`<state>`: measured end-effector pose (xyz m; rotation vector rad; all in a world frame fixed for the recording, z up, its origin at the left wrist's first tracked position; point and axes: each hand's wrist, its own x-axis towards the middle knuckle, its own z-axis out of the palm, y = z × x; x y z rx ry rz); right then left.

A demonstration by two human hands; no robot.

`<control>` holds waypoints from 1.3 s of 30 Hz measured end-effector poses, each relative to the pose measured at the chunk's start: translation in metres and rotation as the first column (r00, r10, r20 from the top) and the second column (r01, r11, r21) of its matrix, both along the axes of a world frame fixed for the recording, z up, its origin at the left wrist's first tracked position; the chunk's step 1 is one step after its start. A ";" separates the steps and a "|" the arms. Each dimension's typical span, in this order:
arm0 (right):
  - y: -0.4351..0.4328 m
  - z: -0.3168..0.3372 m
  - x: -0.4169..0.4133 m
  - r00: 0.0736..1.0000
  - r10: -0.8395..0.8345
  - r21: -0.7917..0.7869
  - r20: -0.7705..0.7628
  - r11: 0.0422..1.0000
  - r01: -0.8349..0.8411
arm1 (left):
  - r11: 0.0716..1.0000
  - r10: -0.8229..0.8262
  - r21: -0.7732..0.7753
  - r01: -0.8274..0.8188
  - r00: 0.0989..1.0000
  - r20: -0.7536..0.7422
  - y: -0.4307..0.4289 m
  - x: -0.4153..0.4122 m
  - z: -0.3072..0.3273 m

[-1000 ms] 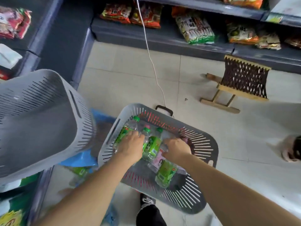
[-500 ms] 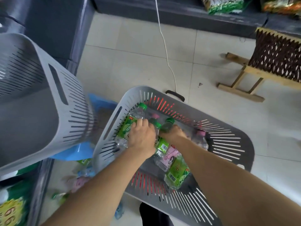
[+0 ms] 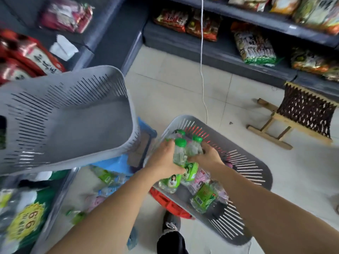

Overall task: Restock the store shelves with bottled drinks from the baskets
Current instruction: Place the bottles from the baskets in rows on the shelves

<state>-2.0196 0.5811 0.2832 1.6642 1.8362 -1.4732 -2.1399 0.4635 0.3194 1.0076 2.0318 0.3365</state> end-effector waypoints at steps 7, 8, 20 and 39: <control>-0.037 0.093 -0.023 0.968 0.004 0.038 -0.253 0.999 0.005 | 0.952 0.256 0.144 -0.270 0.960 0.112 -0.052 -0.033 0.087; -0.044 0.107 -0.027 0.959 0.017 0.028 -0.283 1.000 -0.010 | 0.945 0.275 0.146 -0.293 0.952 0.133 -0.063 -0.039 0.098; -0.213 0.262 -0.117 0.807 0.197 0.013 -0.557 0.973 -0.228 | 0.659 0.637 0.203 -0.724 0.681 0.361 -0.286 -0.101 0.232; -0.469 0.361 -0.280 0.179 0.738 0.340 -0.650 0.494 -0.800 | -0.018 0.987 0.560 -0.828 0.075 0.142 -0.562 -0.121 0.336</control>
